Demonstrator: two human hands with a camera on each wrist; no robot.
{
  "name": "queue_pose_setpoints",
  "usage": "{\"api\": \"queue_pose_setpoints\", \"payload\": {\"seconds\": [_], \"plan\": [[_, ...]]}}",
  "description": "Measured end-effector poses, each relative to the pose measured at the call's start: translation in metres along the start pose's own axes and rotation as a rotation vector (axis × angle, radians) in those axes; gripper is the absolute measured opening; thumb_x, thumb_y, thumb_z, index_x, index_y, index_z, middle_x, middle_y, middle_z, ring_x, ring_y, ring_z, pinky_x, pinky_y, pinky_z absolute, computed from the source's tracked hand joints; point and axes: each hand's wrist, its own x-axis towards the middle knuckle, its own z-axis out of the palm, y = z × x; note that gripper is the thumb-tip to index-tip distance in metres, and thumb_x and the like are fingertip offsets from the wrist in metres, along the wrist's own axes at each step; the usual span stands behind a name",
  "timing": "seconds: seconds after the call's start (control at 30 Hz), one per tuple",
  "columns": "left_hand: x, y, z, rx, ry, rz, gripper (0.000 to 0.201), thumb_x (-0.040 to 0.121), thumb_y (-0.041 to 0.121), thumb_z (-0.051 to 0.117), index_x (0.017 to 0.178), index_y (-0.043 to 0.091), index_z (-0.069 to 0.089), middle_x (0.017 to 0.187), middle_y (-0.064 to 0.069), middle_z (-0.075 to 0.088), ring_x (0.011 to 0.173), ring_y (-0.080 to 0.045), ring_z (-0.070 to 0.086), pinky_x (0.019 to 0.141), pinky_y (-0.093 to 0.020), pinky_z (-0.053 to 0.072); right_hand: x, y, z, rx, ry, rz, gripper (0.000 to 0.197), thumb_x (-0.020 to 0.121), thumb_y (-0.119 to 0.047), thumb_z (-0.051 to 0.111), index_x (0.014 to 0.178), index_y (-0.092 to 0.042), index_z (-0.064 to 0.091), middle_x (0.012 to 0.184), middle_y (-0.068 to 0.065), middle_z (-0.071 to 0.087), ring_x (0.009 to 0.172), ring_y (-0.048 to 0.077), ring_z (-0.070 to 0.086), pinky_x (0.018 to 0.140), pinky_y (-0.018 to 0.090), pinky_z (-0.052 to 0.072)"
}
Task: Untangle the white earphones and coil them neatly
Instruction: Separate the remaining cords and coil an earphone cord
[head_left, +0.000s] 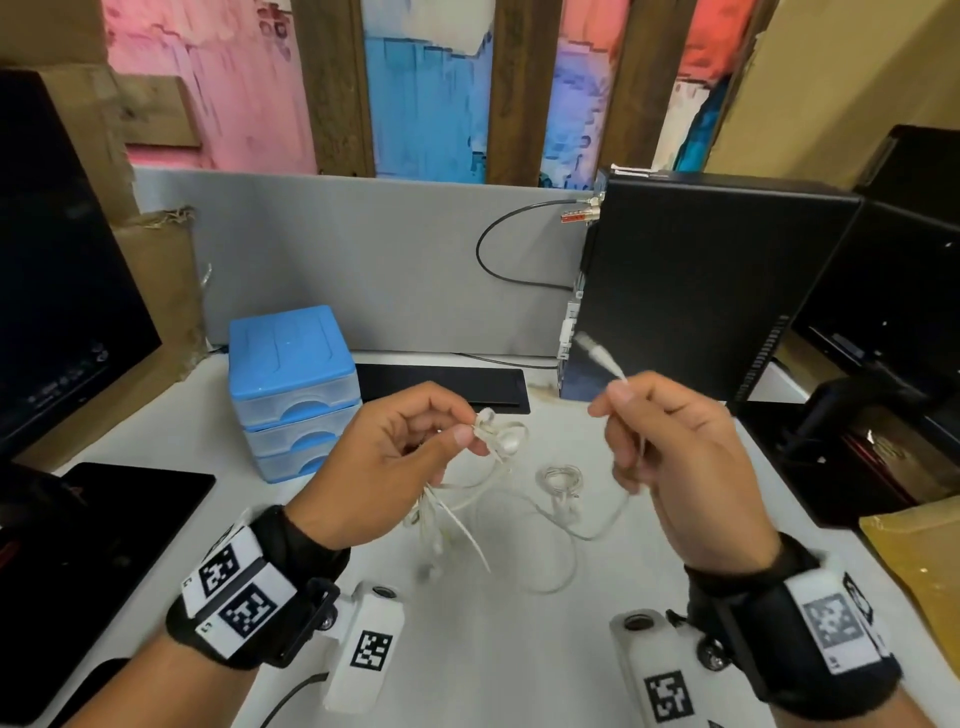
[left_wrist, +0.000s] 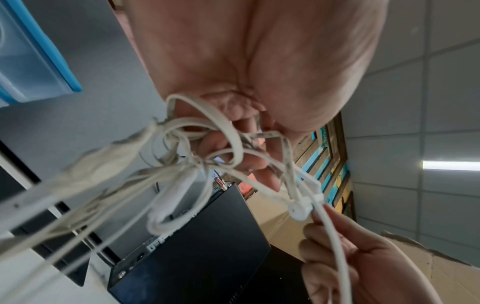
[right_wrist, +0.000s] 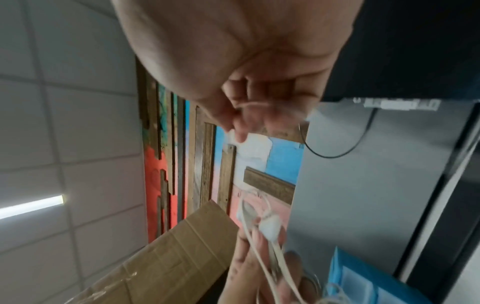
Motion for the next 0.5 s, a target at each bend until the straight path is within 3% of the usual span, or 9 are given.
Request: {"api": "queue_pose_setpoints", "payload": {"seconds": [0.03, 0.1, 0.17, 0.2, 0.33, 0.43, 0.5], "plan": [[0.001, 0.001, 0.000, -0.017, 0.022, -0.011, 0.010, 0.092, 0.016, 0.062, 0.091, 0.024, 0.068, 0.086, -0.005, 0.076, 0.055, -0.011, 0.053, 0.054, -0.023, 0.048, -0.001, -0.004, -0.003, -0.001, -0.083, 0.019, 0.031, 0.089, -0.029, 0.066, 0.075, -0.001, 0.067, 0.052, 0.011, 0.038, 0.044, 0.013, 0.031, 0.044, 0.022, 0.027], [0.002, 0.004, 0.001, -0.066, 0.089, -0.038, 0.006, 0.088, 0.019, 0.062, 0.092, 0.017, 0.066, 0.083, -0.006, 0.077, 0.052, -0.015, 0.051, 0.053, -0.022, 0.047, -0.006, -0.010, -0.006, -0.138, -0.389, 0.081, 0.044, 0.085, -0.043, 0.062, 0.076, -0.001, 0.068, 0.051, 0.008, 0.040, 0.045, 0.012, 0.033, 0.045, 0.020, 0.029], [0.004, 0.008, 0.001, -0.108, 0.155, -0.061, 0.010, 0.085, 0.021, 0.062, 0.091, 0.013, 0.063, 0.080, -0.006, 0.077, 0.049, -0.017, 0.051, 0.051, -0.021, 0.047, -0.013, -0.011, -0.004, -0.338, -0.695, 0.139, 0.040, 0.091, -0.040, 0.066, 0.082, -0.001, 0.070, 0.055, 0.007, 0.045, 0.050, 0.013, 0.039, 0.052, 0.020, 0.035], [0.005, 0.010, 0.001, -0.120, 0.178, -0.068, 0.011, 0.084, 0.022, 0.063, 0.091, 0.013, 0.063, 0.080, -0.007, 0.077, 0.048, -0.017, 0.052, 0.050, -0.022, 0.046, -0.016, -0.009, -0.001, -0.398, -0.779, 0.163, 0.035, 0.093, -0.036, 0.068, 0.084, -0.002, 0.069, 0.056, 0.006, 0.046, 0.051, 0.015, 0.039, 0.053, 0.022, 0.034], [0.004, 0.018, 0.001, -0.142, 0.207, -0.099, 0.015, 0.083, 0.026, 0.064, 0.091, 0.013, 0.062, 0.083, -0.009, 0.077, 0.051, -0.019, 0.061, 0.053, -0.028, 0.045, -0.021, 0.003, 0.018, -0.573, -0.789, 0.267, 0.021, 0.083, -0.035, 0.079, 0.092, -0.018, 0.070, 0.065, -0.009, 0.057, 0.059, 0.011, 0.047, 0.061, 0.027, 0.042], [0.002, 0.024, 0.003, -0.186, 0.187, -0.135, 0.016, 0.081, 0.024, 0.064, 0.090, 0.011, 0.061, 0.084, -0.010, 0.078, 0.052, -0.021, 0.066, 0.048, -0.026, 0.050, -0.022, 0.011, 0.023, -0.763, -0.646, 0.172, 0.039, 0.072, -0.048, 0.084, 0.095, -0.028, 0.060, 0.090, -0.012, 0.061, 0.082, 0.006, 0.055, 0.077, 0.029, 0.049], [0.001, 0.026, 0.004, -0.179, 0.181, -0.146, 0.016, 0.081, 0.025, 0.064, 0.090, 0.012, 0.061, 0.085, -0.010, 0.078, 0.055, -0.028, 0.066, 0.045, -0.025, 0.051, -0.023, 0.012, 0.025, -0.876, -0.572, 0.116, 0.057, 0.069, -0.057, 0.082, 0.109, -0.038, 0.047, 0.112, -0.020, 0.052, 0.105, 0.001, 0.049, 0.090, 0.025, 0.047]]}}
